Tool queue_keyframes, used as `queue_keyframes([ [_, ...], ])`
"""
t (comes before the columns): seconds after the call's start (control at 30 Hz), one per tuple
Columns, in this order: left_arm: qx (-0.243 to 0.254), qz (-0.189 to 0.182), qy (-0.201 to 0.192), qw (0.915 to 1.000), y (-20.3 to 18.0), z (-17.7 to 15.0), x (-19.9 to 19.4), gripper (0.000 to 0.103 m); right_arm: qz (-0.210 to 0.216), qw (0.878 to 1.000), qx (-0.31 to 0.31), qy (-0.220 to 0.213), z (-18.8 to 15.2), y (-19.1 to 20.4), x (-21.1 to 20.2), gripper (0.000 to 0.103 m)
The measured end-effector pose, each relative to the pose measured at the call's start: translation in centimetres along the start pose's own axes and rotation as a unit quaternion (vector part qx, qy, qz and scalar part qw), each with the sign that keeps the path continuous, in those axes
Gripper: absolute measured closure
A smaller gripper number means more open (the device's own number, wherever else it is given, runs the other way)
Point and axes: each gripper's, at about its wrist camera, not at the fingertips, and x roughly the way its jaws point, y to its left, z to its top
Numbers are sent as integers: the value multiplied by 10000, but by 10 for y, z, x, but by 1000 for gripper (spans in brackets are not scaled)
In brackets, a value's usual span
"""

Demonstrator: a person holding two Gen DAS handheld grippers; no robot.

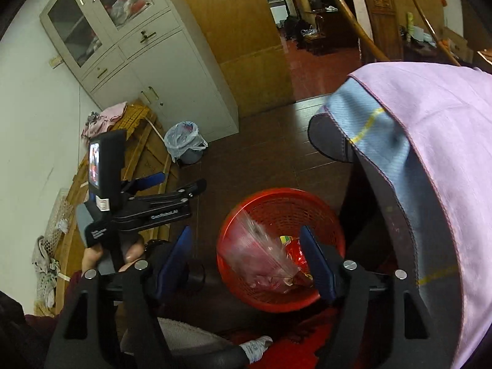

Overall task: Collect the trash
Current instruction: 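Carry the wrapper and plastic bag to the red wastebasket and open both tools, then bring both open tools back over the table toward the remaining trash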

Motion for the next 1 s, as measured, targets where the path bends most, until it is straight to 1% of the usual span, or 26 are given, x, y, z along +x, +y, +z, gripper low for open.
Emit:
queue_keyframes([
  [0.1,31,-37,-32,10000,-1,-1,-1,8,-90,9998,82,-167,-1,-5,-13,30],
  [0.27,204,-170,-74,9996,-20,0,-7,8,-296,9980,306,-476,-3,-22,-39,30],
  [0.4,366,-322,-225,9986,-41,2,-25,8,-486,9952,417,-741,-13,-31,-66,30],
  [0.53,615,-519,-394,9960,-71,3,-50,8,-669,9901,518,-1122,-32,-42,-105,29],
  [0.6,773,-590,-478,9941,-86,2,-62,8,-780,9864,552,-1335,-42,-45,-127,27],
  [0.8,1338,-900,-733,9842,-146,-7,-106,7,-1022,9722,745,-1970,-79,-59,-190,22],
  [0.93,1728,-1207,-786,9744,-190,-20,-129,7,-1360,9554,965,-2439,-119,-75,-239,19],
  [0.97,1858,-1316,-794,9705,-204,-25,-136,7,-1515,9478,1067,-2597,-133,-81,-255,17],
  [1.0,2008,-1443,-797,9657,-220,-31,-142,7,-1598,9434,1133,-2677,-140,-84,-264,16],
])
